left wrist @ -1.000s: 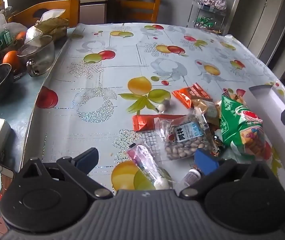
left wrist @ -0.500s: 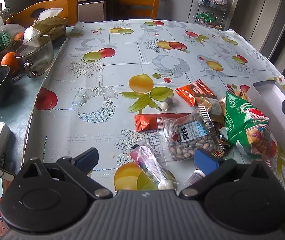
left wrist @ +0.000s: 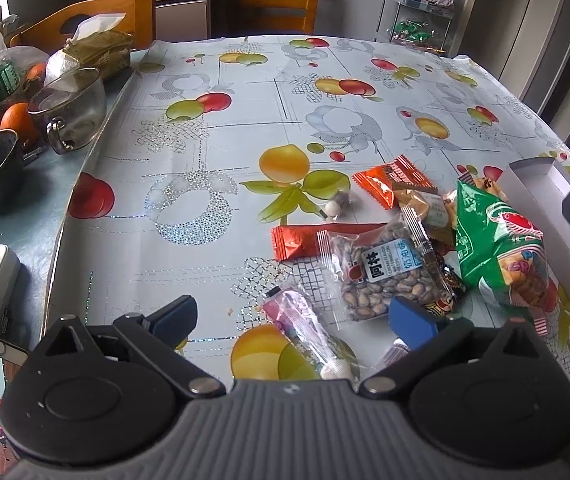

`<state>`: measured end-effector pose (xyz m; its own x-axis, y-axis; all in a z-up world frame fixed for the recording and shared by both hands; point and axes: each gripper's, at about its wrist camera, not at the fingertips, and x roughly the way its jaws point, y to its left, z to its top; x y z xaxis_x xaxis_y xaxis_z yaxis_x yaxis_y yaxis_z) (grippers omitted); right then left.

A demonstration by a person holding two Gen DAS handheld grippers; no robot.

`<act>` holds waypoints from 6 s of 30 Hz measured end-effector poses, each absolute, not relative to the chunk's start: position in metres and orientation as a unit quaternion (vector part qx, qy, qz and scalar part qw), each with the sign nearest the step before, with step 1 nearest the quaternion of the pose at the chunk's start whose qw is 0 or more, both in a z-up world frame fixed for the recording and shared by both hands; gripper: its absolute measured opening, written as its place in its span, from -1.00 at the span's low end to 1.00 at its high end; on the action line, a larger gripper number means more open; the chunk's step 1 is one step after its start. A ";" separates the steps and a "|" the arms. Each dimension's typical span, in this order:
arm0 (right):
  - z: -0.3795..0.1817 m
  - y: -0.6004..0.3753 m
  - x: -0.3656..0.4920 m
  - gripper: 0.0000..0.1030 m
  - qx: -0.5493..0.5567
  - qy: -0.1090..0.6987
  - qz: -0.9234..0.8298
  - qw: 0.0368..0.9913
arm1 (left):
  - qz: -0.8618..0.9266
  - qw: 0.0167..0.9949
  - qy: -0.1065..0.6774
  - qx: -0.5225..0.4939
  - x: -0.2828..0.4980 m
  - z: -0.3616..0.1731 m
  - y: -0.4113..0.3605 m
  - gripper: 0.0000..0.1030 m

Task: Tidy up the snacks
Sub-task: 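Move both tools toward the snack pile on the table, then grasp the pink-wrapped stick with the left tool while the right tool grasps the green prawn-cracker bag, then carry the pink stick and green bag into the white box with both tools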

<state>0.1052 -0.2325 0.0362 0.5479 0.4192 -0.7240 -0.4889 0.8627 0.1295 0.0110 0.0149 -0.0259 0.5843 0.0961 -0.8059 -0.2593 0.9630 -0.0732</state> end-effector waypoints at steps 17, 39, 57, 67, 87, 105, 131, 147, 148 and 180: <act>0.034 -0.239 0.111 0.99 -0.047 0.404 0.241 0.881 | 0.104 0.881 0.452 -0.092 0.013 -0.033 0.011 0.99; 0.012 -0.221 0.116 0.99 -0.059 0.430 0.246 0.867 | 0.090 0.867 0.478 -0.103 0.017 -0.068 0.019 0.43; -0.016 -0.216 0.138 0.99 -0.022 0.472 0.232 0.850 | 0.072 0.875 0.473 -0.068 0.017 -0.067 0.016 -0.27; -0.026 -0.215 0.144 0.99 -0.029 0.482 0.227 0.846 | 0.072 0.867 0.488 -0.065 0.012 -0.065 0.017 -0.34; -0.047 -0.216 0.149 0.46 -0.005 0.514 0.244 0.822 | 0.040 0.871 0.486 -0.065 0.010 -0.062 0.017 -0.88; -0.009 -0.225 0.133 0.17 0.020 0.479 0.279 0.832 | 0.046 0.893 0.443 -0.066 0.008 -0.026 0.011 -0.93; 0.035 -0.290 0.125 0.16 0.037 0.414 0.222 0.882 | -0.066 0.912 0.404 -0.028 0.049 0.011 -0.062 -0.93; 0.028 -0.361 0.132 0.16 0.057 0.417 0.142 0.896 | -0.164 0.904 0.394 0.000 0.092 0.022 -0.146 -0.93; 0.026 -0.366 0.134 0.16 0.059 0.418 0.138 0.896 | -0.168 0.904 0.394 0.001 0.094 0.023 -0.152 -0.93; -0.020 -0.403 0.239 0.17 -0.030 0.467 0.169 0.868 | -0.161 0.882 0.442 0.035 0.235 -0.016 -0.256 -0.93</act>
